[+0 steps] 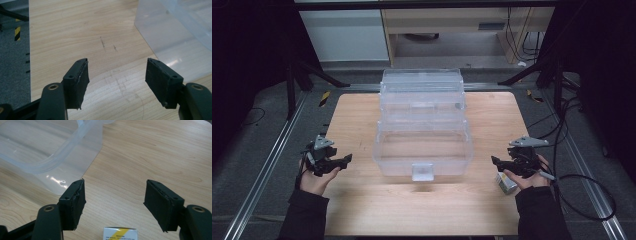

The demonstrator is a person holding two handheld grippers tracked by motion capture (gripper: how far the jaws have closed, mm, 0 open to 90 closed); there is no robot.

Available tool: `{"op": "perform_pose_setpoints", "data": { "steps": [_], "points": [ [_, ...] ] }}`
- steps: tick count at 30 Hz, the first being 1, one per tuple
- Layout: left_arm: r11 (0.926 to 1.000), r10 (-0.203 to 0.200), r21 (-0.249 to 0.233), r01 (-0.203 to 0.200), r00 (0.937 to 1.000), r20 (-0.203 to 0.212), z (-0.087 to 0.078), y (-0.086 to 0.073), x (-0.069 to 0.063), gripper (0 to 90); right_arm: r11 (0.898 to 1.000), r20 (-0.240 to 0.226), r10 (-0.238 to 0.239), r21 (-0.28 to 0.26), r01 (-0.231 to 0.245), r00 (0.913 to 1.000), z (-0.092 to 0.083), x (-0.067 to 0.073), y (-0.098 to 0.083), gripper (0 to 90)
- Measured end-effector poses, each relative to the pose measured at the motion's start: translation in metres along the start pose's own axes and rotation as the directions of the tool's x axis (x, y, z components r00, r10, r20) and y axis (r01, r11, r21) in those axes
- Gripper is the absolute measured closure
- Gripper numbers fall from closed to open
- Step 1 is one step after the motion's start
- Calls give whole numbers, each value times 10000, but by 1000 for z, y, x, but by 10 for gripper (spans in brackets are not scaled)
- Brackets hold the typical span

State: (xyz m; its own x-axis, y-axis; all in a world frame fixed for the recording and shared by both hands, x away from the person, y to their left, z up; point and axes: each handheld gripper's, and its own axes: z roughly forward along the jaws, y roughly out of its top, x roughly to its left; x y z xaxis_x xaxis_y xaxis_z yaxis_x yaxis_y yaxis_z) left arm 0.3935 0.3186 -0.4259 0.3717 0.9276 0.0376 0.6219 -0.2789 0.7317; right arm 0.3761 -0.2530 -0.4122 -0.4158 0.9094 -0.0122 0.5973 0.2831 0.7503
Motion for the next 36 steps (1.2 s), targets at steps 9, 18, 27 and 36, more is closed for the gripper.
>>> {"op": "perform_pose_setpoints", "data": {
  "steps": [9,18,27,36],
  "points": [
    [9984,249,506,-254,9996,108,14,-7,-7,319,9987,42,58,504,-60,10000,-4,-1,-14,270],
    [9954,452,847,-459,9989,103,20,-9,-9,313,9926,72,-129,1208,120,9999,-2,2,-27,271],
    [9944,502,922,-508,9987,91,20,-10,-9,311,9795,98,-42,2015,21,9999,10,-2,-39,272],
    [9930,603,1009,-610,9981,106,22,-9,-12,310,9626,200,-17,2707,-37,9998,22,-8,-47,290]
  ]
}}
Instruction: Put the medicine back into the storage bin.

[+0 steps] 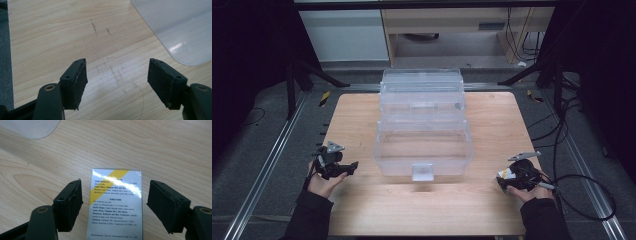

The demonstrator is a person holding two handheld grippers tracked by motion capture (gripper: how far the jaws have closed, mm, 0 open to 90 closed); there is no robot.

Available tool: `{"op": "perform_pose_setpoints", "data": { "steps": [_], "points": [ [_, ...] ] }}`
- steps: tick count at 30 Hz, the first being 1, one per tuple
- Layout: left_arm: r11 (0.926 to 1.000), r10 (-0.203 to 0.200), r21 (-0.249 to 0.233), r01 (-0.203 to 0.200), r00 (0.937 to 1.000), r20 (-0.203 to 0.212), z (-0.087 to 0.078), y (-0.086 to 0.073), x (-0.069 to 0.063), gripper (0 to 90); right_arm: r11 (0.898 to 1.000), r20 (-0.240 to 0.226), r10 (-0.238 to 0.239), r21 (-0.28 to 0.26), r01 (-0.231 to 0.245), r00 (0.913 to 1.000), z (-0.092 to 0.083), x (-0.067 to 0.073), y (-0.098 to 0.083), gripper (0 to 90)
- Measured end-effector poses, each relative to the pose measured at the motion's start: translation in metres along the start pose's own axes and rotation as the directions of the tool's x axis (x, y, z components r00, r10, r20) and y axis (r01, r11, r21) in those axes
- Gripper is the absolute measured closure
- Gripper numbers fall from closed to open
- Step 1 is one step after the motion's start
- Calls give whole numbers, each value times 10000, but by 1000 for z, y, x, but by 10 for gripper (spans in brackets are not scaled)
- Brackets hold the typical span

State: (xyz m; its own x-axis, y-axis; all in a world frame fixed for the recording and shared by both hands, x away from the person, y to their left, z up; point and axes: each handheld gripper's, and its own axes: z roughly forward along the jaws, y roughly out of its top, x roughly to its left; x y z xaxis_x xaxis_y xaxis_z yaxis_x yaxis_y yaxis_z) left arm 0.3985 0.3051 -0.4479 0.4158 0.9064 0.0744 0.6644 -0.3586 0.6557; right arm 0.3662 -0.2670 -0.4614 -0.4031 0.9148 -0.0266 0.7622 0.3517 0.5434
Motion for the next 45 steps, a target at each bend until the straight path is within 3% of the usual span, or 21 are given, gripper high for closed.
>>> {"op": "perform_pose_setpoints", "data": {
  "steps": [11,14,21,34,45],
  "points": [
    [9999,25,101,-26,10000,17,1,0,0,309,9974,-115,24,716,-16,9999,10,-2,-2,366],
    [9999,44,126,-45,10000,54,2,0,-1,309,9957,-133,-76,925,88,9999,12,-1,-2,421],
    [9999,75,143,-76,9999,87,2,0,-2,307,9942,-148,-32,1073,47,9999,12,-1,-1,446],
    [9997,108,203,-110,9999,111,3,1,-3,305,9999,-284,-15,152,19,9996,-4,-1,6,447],
    [9997,111,225,-112,9999,55,4,1,-2,302,9979,-360,-135,-641,112,9993,-20,2,22,447]
  ]
}}
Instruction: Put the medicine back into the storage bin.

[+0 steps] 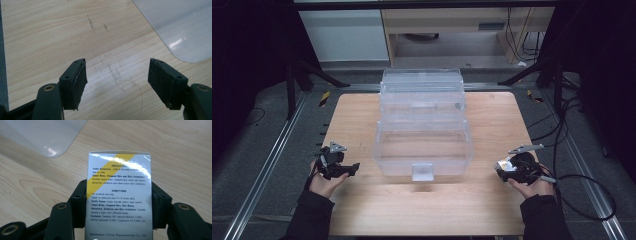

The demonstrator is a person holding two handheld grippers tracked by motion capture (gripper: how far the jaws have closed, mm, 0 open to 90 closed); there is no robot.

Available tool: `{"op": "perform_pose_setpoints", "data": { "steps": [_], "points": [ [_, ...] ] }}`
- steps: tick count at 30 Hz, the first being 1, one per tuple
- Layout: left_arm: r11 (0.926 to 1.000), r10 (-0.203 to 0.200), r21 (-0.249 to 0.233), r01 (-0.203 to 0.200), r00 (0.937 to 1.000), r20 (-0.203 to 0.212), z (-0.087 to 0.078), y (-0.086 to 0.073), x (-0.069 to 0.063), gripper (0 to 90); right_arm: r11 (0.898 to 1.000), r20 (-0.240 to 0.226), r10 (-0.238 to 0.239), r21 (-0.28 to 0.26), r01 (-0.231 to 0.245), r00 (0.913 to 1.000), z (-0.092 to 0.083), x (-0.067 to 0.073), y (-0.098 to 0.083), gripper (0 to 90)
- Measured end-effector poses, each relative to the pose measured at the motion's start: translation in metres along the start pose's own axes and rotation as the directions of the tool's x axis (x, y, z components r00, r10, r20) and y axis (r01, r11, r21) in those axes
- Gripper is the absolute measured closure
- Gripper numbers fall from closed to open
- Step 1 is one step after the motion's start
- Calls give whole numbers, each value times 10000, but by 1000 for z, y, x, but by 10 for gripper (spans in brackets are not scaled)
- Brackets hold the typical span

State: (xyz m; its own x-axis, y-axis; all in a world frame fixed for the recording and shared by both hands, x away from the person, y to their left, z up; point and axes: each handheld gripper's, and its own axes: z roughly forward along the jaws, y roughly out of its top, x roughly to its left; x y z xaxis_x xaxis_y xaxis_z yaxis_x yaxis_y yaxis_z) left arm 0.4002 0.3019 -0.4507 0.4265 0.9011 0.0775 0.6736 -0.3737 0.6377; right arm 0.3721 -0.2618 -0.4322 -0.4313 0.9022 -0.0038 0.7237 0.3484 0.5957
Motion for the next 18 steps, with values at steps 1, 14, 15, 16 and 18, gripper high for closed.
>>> {"op": "perform_pose_setpoints", "data": {
  "steps": [1,14,15,16,18],
  "points": [
    [10000,-21,-26,21,10000,-4,0,0,0,302,10000,34,-10,-84,11,10000,-2,0,2,448],
    [10000,-81,-56,81,10000,-34,-2,0,1,296,9974,-46,-271,-665,267,9996,-11,8,25,448],
    [9999,-85,-58,85,10000,-53,-2,0,1,296,9967,-50,-290,-759,286,9996,-12,8,27,448],
    [9999,-100,-46,100,9999,-35,-1,0,2,296,9963,-65,-273,-820,266,9996,-14,9,29,448],
    [9999,-99,-32,99,9999,-46,-1,0,2,295,9949,-58,-302,-966,295,9995,-18,11,34,448]
  ]
}}
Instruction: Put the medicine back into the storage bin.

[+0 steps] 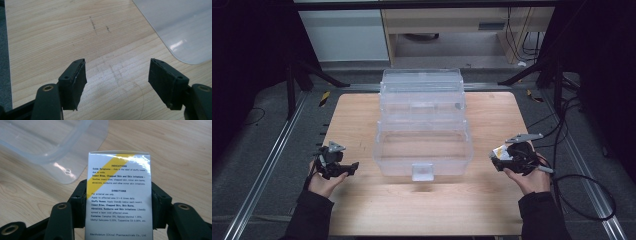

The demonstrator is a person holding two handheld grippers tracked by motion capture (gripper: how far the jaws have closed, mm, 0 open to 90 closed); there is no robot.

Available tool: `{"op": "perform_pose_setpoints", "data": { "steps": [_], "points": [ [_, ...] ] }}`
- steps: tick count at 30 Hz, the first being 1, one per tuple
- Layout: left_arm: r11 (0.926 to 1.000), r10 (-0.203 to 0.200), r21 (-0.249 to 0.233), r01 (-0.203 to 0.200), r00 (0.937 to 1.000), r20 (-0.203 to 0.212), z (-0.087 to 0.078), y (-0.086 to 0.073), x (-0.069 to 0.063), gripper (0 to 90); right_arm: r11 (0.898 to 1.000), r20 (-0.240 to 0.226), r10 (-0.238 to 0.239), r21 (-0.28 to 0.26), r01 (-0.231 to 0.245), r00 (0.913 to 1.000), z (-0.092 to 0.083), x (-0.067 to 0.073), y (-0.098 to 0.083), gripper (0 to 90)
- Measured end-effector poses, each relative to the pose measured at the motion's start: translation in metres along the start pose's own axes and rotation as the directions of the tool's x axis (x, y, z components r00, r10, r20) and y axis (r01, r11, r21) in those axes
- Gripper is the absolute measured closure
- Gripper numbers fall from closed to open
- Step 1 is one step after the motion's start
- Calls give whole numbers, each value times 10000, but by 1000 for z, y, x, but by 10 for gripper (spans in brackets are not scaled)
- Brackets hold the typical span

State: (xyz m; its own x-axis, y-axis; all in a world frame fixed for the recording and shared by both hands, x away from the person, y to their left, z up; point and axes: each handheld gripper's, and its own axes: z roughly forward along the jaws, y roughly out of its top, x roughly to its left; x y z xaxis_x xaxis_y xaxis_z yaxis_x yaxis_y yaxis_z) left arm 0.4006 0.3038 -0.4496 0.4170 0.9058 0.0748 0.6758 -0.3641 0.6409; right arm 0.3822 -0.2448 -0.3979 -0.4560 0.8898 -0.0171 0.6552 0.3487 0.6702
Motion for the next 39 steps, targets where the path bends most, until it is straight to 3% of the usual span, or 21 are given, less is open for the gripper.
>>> {"op": "perform_pose_setpoints", "data": {
  "steps": [23,31,39],
  "points": [
    [10000,21,24,-22,10000,49,0,1,0,298,9895,-341,-519,-1368,468,9981,-21,14,60,449],
    [10000,4,-10,-4,10000,43,-1,1,1,298,9870,-630,-873,-1410,777,9942,-15,30,78,450],
    [10000,-19,-33,19,10000,27,-1,1,1,298,9857,-888,-1092,-1386,963,9900,-2,42,85,450]
  ]
}}
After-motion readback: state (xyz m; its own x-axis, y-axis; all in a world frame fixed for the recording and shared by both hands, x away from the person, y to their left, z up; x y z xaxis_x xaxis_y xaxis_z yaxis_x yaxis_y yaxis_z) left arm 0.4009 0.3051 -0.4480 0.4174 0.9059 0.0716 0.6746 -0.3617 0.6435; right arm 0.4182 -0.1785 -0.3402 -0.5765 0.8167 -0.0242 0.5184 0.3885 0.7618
